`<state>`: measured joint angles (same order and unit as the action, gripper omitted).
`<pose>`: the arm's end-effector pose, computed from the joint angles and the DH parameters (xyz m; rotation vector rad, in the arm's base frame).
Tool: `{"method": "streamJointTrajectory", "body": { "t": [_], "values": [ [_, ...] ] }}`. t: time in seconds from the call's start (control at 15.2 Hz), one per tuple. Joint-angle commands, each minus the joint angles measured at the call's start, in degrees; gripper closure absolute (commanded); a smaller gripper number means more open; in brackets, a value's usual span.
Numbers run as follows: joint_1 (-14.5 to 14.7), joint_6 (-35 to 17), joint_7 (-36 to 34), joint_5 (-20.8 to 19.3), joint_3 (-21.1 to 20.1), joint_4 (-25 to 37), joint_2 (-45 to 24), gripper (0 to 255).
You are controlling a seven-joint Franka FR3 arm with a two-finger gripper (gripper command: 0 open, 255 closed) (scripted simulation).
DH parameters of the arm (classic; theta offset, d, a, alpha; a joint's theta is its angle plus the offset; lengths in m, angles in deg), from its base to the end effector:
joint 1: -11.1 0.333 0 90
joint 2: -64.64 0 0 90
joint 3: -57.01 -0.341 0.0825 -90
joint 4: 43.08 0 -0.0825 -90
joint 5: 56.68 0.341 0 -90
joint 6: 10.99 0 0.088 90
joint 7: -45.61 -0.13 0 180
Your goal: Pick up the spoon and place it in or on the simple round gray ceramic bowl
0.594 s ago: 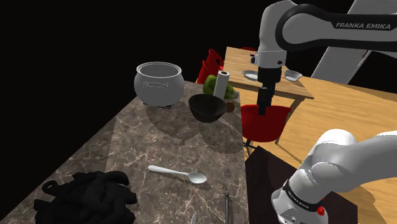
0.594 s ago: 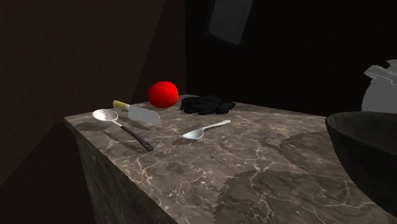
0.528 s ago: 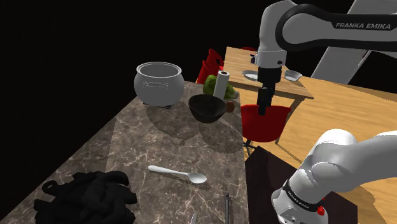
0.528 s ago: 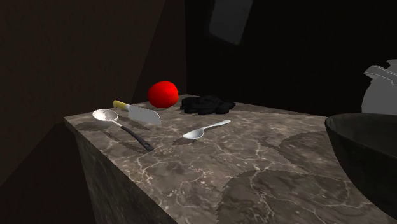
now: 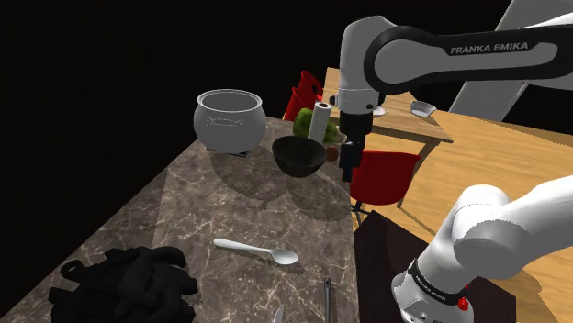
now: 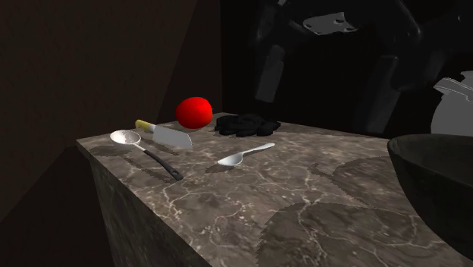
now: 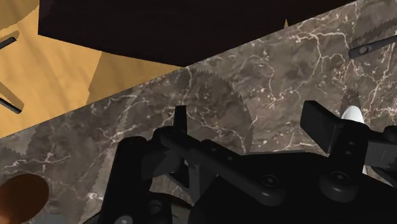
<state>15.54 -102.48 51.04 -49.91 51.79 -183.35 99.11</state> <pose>0.2725 0.0658 0.4990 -3.0396 -0.3402 0.3884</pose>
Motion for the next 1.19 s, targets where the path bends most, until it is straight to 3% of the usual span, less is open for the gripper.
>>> {"method": "streamJointTrajectory", "body": {
  "t": [0.0, 0.59, 1.12],
  "values": [
    [1.2, -2.7, -0.2, 1.2, -1.4, 0.7, -2.9, 0],
    [6.3, -13.3, -2.3, 5.1, -8.4, 6.2, -16.3, 0],
    [10.2, -20.5, -5.0, 4.7, -14.1, 14.5, -29.4, 0]
  ]
}}
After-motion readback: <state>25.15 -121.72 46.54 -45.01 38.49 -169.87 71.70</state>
